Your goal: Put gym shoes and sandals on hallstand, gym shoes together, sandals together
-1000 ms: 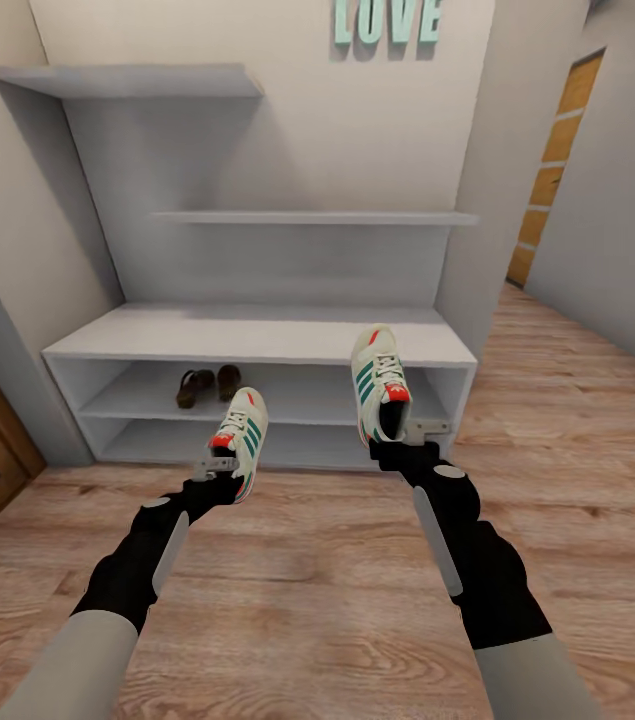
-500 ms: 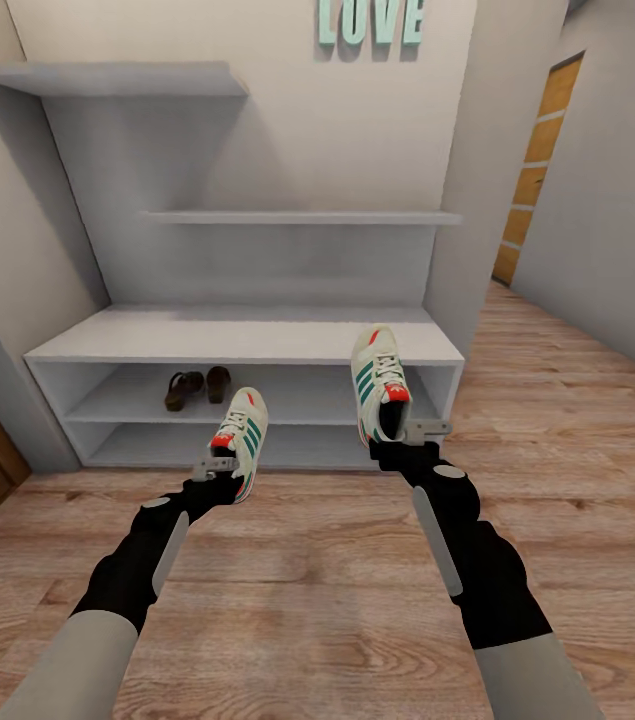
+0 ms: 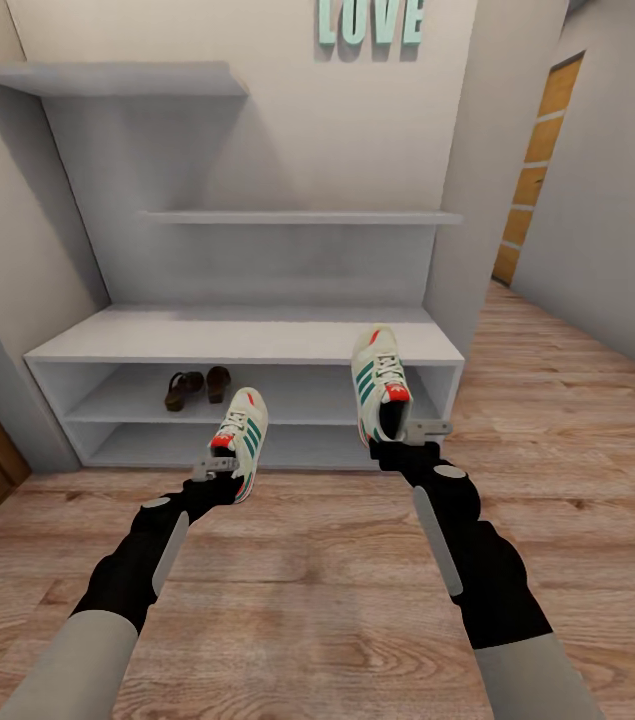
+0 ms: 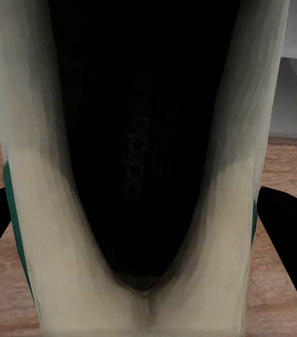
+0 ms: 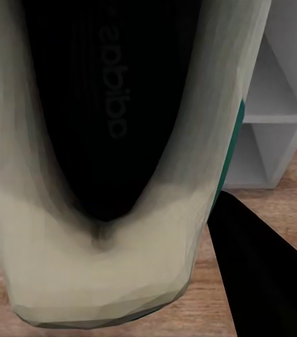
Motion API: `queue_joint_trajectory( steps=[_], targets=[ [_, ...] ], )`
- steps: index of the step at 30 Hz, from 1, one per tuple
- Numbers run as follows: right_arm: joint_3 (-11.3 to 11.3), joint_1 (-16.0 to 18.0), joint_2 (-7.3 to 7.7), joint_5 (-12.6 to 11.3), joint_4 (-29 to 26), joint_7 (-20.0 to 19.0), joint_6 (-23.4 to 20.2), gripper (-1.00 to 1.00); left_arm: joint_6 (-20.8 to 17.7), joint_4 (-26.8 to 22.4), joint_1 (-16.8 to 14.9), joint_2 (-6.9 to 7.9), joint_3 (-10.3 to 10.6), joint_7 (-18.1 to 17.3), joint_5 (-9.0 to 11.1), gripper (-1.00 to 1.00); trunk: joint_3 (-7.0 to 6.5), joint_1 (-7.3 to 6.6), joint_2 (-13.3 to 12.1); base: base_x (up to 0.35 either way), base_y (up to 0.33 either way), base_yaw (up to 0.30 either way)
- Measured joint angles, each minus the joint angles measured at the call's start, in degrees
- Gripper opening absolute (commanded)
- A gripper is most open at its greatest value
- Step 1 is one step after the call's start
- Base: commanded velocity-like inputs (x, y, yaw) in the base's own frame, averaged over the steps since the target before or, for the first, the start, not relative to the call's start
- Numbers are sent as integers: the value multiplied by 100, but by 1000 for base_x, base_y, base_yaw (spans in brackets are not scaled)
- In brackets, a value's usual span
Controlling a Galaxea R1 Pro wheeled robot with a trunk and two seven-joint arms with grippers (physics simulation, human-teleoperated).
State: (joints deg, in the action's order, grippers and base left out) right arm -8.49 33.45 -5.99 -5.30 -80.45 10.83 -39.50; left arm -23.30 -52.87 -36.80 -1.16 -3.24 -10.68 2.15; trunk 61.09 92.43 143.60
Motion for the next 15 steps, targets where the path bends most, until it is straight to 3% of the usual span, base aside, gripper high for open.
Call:
queue_joint_trajectory(
  steps=[3,5,8,10,12,15],
  targets=[
    [46,0,0,14,-18,3,2,-100,0,2,0,0,-1,0,0,-100,0,0,0,0,0,0],
    [206,0,3,22,-27,8,1,-100,0,2,0,0,-1,0,0,-100,0,0,0,0,0,0],
    [921,1,7,81,-30,24,-12,-100,-1,1,1,1,3,0,1,-100,0,0,0,0,0,0],
    [1227,0,6,56,-30,18,-11,-100,-1,2,1,0,5,0,0,-100,0,0,0,0,0,0],
    [1439,0,5,43,-32,13,-10,-100,-1,2,0,0,1,0,0,-100,0,0,0,0,0,0],
    [1551,0,6,11,-34,8,-5,-100,0,3,0,0,3,0,0,-100,0,0,0,0,0,0]
  ],
)
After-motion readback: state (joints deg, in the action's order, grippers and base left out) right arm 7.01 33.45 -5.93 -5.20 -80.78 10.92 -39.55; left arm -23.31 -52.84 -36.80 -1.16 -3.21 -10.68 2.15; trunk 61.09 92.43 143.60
